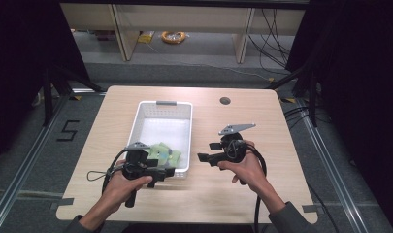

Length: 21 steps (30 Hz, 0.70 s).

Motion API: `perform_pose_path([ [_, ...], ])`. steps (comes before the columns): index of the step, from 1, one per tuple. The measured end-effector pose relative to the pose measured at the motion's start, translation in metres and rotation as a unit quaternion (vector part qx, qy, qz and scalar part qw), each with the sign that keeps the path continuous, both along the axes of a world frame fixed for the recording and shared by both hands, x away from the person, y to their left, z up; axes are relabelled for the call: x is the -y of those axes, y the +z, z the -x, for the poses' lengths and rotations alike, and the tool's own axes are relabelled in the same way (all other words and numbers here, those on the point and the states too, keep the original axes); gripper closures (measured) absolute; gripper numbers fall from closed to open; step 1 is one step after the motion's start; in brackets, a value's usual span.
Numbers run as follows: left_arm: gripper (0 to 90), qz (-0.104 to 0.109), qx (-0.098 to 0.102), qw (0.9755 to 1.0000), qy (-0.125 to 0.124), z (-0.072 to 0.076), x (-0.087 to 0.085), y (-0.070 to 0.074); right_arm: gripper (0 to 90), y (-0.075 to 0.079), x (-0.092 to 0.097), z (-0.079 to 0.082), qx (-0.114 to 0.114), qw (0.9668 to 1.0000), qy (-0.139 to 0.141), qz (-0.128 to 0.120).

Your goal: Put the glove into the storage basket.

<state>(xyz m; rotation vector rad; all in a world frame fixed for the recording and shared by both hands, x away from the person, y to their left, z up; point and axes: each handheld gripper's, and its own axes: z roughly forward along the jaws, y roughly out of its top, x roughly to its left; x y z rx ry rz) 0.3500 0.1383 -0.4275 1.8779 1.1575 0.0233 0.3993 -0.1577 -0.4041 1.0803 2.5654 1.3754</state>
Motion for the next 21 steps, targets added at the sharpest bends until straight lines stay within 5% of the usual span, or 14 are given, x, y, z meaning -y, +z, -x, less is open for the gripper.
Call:
perform_pose_path([
  [2,17.8,0.003,0.003,1.0000,-0.002,0.003,0.002,-0.002,31.6,0.000,0.002,0.004,-0.015,0.9998,-0.010,-0.002],
  [6,17.4,0.013,0.004,0.9999,-0.011,0.010,0.005,-0.004,28.6,-0.004,0.011,0.006,0.009,1.0000,-0.001,-0.003],
  [7,17.4,0.017,0.004,0.9997,-0.017,0.013,0.007,-0.006,27.8,-0.004,0.014,0.012,-0.012,0.9997,-0.018,-0.015],
  [10,17.2,0.017,0.006,0.9996,-0.023,0.017,0.010,-0.007,27.2,-0.006,0.019,0.014,-0.004,0.9997,-0.019,-0.012],
  [21,17.1,-0.003,0.028,0.9984,-0.048,0.032,0.023,-0.014,26.9,-0.019,0.042,0.030,-0.010,0.9991,-0.034,-0.022],
])
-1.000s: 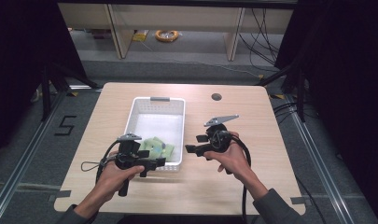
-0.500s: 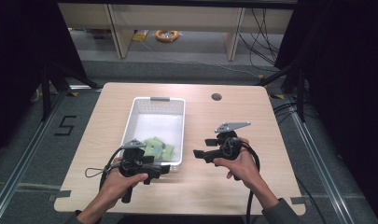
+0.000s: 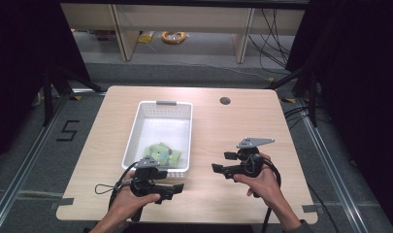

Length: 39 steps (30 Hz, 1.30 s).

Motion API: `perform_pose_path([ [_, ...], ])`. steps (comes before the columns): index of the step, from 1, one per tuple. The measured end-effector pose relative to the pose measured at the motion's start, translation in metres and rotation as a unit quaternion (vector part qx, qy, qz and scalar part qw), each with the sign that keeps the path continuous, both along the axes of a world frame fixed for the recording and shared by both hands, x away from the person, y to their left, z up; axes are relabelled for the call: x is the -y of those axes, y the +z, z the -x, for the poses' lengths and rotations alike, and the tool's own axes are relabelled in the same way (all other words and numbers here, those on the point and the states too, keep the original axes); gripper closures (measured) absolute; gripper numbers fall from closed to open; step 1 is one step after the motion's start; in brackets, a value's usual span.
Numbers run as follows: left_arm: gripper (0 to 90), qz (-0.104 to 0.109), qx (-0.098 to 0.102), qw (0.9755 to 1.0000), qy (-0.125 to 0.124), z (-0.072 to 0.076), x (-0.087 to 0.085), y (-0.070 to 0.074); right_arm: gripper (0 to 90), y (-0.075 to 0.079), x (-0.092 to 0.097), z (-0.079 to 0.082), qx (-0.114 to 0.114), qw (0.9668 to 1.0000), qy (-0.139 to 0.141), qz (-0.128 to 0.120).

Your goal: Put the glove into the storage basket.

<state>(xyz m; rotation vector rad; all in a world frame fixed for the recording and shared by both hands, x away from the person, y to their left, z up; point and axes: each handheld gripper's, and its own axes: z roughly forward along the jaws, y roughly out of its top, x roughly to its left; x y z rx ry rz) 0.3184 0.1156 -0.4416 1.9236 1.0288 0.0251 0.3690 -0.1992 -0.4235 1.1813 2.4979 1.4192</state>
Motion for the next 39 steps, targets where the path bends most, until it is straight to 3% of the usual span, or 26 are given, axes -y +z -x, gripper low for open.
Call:
perform_pose_path([
  [3,17.1,0.003,-0.002,1.0000,-0.002,0.003,0.003,-0.005,26.7,-0.003,0.003,0.002,0.012,0.9999,-0.001,0.000],
  [5,17.1,0.004,-0.002,1.0000,-0.008,0.005,0.004,-0.008,26.7,-0.004,0.006,0.006,0.005,1.0000,-0.002,-0.003],
  [7,17.1,-0.001,0.007,1.0000,-0.006,0.008,0.006,-0.010,26.7,-0.006,0.009,0.009,0.009,0.9999,-0.001,-0.005],
  [10,17.1,-0.006,0.011,0.9998,-0.017,0.011,0.008,-0.014,26.5,-0.010,0.013,0.014,0.028,0.9996,0.003,-0.002],
  [12,17.1,-0.003,0.008,0.9998,-0.016,0.013,0.010,-0.016,26.3,-0.011,0.013,0.018,0.017,0.9998,-0.001,-0.003],
  [13,17.1,-0.006,0.010,0.9998,-0.019,0.014,0.010,-0.017,26.1,-0.012,0.015,0.018,0.026,0.9996,0.004,-0.001],
  [16,17.1,-0.012,0.018,0.9995,-0.022,0.017,0.011,-0.021,25.5,-0.015,0.015,0.025,0.022,0.9997,0.003,-0.006],
  [19,17.1,-0.010,0.014,0.9996,-0.023,0.020,0.011,-0.027,24.1,-0.019,0.016,0.029,0.039,0.9991,0.018,0.001],
  [20,17.1,-0.013,0.015,0.9996,-0.020,0.022,0.010,-0.029,23.5,-0.019,0.016,0.033,0.035,0.9993,0.013,0.002],
  [22,17.1,-0.002,0.009,0.9998,-0.018,0.025,0.010,-0.034,22.3,-0.022,0.017,0.037,0.046,0.9987,0.019,0.011],
  [24,17.1,0.003,0.006,0.9998,-0.020,0.027,0.008,-0.040,21.6,-0.024,0.017,0.043,0.035,0.9992,0.019,0.010],
  [26,16.9,0.001,0.002,0.9998,-0.019,0.030,0.006,-0.044,20.6,-0.027,0.018,0.045,0.046,0.9986,0.026,0.010],
  [27,16.9,-0.001,0.001,0.9998,-0.019,0.031,0.006,-0.045,20.3,-0.029,0.017,0.050,0.034,0.9992,0.020,0.007],
  [28,16.7,0.001,0.004,0.9998,-0.020,0.031,0.005,-0.047,20.3,-0.031,0.019,0.050,0.048,0.9984,0.024,0.017],
  [30,16.3,0.002,0.013,0.9997,-0.020,0.033,0.004,-0.049,20.0,-0.034,0.020,0.055,0.033,0.9990,0.024,0.018],
  [32,16.1,0.000,0.021,0.9995,-0.022,0.037,0.004,-0.050,20.0,-0.038,0.023,0.057,0.041,0.9987,0.020,0.023],
  [34,15.7,-0.002,0.025,0.9994,-0.024,0.040,0.004,-0.052,20.1,-0.043,0.024,0.061,0.025,0.9994,0.017,0.019],
  [35,15.6,-0.001,0.024,0.9995,-0.018,0.042,0.005,-0.053,20.1,-0.045,0.025,0.062,0.026,0.9994,0.017,0.019],
  [37,15.6,-0.013,0.045,0.9984,-0.030,0.044,0.005,-0.055,20.1,-0.049,0.028,0.062,0.038,0.9986,0.026,0.026],
  [38,15.6,-0.015,0.046,0.9986,-0.022,0.047,0.007,-0.056,20.0,-0.050,0.028,0.066,0.030,0.9992,0.012,0.026],
  [39,15.6,-0.017,0.043,0.9985,-0.030,0.047,0.007,-0.057,20.0,-0.052,0.030,0.065,0.043,0.9984,0.024,0.027],
])
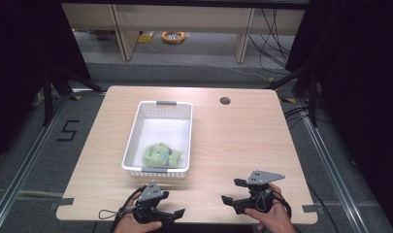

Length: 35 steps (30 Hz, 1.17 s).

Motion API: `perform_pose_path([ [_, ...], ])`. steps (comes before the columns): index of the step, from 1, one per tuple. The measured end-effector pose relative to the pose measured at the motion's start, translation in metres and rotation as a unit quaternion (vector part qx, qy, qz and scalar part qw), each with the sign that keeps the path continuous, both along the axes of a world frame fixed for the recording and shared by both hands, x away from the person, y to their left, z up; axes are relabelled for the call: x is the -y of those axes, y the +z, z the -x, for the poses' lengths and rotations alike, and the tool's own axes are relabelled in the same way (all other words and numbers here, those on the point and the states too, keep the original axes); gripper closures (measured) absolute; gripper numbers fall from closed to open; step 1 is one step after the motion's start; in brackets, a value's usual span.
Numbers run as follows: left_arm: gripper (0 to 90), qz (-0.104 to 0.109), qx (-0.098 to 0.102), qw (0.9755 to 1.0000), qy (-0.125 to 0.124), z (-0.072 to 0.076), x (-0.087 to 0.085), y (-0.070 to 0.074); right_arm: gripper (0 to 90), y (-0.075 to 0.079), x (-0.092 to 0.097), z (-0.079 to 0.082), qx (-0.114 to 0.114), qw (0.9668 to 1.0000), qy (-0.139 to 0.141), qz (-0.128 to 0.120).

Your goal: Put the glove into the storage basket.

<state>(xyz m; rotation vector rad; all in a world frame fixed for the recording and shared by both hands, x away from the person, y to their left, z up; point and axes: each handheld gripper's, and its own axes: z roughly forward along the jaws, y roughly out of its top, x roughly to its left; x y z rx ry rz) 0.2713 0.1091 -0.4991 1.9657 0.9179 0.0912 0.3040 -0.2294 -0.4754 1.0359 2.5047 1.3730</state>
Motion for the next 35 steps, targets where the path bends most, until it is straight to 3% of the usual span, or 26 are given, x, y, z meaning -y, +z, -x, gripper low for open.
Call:
perform_pose_path([
  [1,15.6,-0.009,-0.001,1.0000,0.000,0.001,0.000,-0.001,19.9,-0.001,-0.001,0.004,-0.011,0.9999,-0.012,-0.004],
  [2,15.6,-0.004,-0.002,1.0000,0.001,0.002,0.002,-0.002,19.8,-0.002,0.001,0.004,-0.007,1.0000,-0.005,-0.001],
  [3,15.6,-0.019,0.003,0.9998,-0.003,0.003,0.001,-0.003,19.8,-0.002,0.001,0.007,-0.018,0.9998,-0.011,-0.005],
  [6,15.7,-0.027,0.010,0.9995,-0.009,0.004,0.002,-0.004,18.9,-0.006,0.003,0.009,0.006,0.9999,-0.001,0.010],
  [7,15.6,-0.033,0.010,0.9993,-0.010,0.005,0.001,-0.004,18.8,-0.008,0.003,0.012,-0.005,0.9999,-0.004,0.009],
  [8,15.6,-0.035,0.009,0.9993,-0.010,0.005,0.001,-0.004,18.8,-0.010,0.005,0.011,0.005,0.9998,0.005,0.018],
  [9,15.6,-0.033,0.002,0.9994,-0.009,0.006,0.001,-0.005,18.8,-0.011,0.006,0.012,0.001,0.9997,0.010,0.023],
  [11,15.6,-0.036,0.010,0.9993,-0.010,0.006,0.001,-0.005,18.6,-0.012,0.007,0.015,0.003,0.9995,-0.003,0.030],
  [12,15.7,-0.032,0.005,0.9995,-0.002,0.006,0.002,-0.005,18.4,-0.014,0.006,0.017,-0.002,0.9996,-0.008,0.026],
  [13,15.7,-0.049,0.015,0.9986,-0.011,0.004,0.000,-0.005,18.4,-0.015,0.007,0.017,0.001,0.9996,-0.004,0.029],
  [14,15.7,-0.043,0.009,0.9990,-0.011,0.004,0.000,-0.006,18.4,-0.015,0.008,0.018,-0.010,0.9994,-0.008,0.031],
  [15,15.7,-0.041,0.011,0.9991,-0.006,0.005,0.001,-0.006,18.4,-0.017,0.008,0.017,-0.001,0.9996,-0.002,0.029],
  [16,15.7,-0.053,0.013,0.9984,-0.015,0.004,-0.001,-0.006,18.4,-0.017,0.007,0.019,-0.011,0.9996,-0.002,0.026],
  [17,15.7,-0.040,0.011,0.9991,-0.005,0.005,0.001,-0.007,18.4,-0.017,0.007,0.019,-0.011,0.9993,-0.006,0.034],
  [20,15.7,-0.048,0.012,0.9987,-0.012,0.004,0.000,-0.006,18.4,-0.017,0.007,0.019,-0.008,0.9991,-0.006,0.042],
  [21,15.7,-0.044,0.010,0.9989,-0.010,0.004,0.001,-0.007,18.4,-0.019,0.007,0.016,0.000,0.9991,0.004,0.043],
  [23,15.7,-0.046,0.007,0.9989,-0.009,0.004,0.001,-0.008,18.3,-0.019,0.007,0.016,-0.008,0.9991,0.012,0.041],
  [27,15.7,-0.045,0.005,0.9989,-0.009,0.003,0.000,-0.008,18.1,-0.019,0.008,0.016,0.005,0.9990,-0.001,0.045],
  [29,15.7,-0.059,0.006,0.9982,-0.011,0.002,-0.002,-0.008,18.2,-0.020,0.008,0.015,-0.002,0.9991,0.004,0.041],
  [30,15.7,-0.048,0.003,0.9988,-0.007,0.002,-0.001,-0.008,18.2,-0.020,0.008,0.015,-0.002,0.9991,0.002,0.043],
  [31,15.7,-0.058,0.004,0.9982,-0.014,0.002,-0.002,-0.008,18.2,-0.020,0.008,0.015,-0.001,0.9990,0.002,0.045],
  [34,15.7,-0.047,0.003,0.9989,-0.006,0.002,0.000,-0.008,18.3,-0.020,0.008,0.014,-0.001,0.9988,-0.001,0.048],
  [35,15.7,-0.057,0.003,0.9983,-0.015,0.001,-0.002,-0.008,18.3,-0.020,0.009,0.014,0.001,0.9987,-0.006,0.051],
])
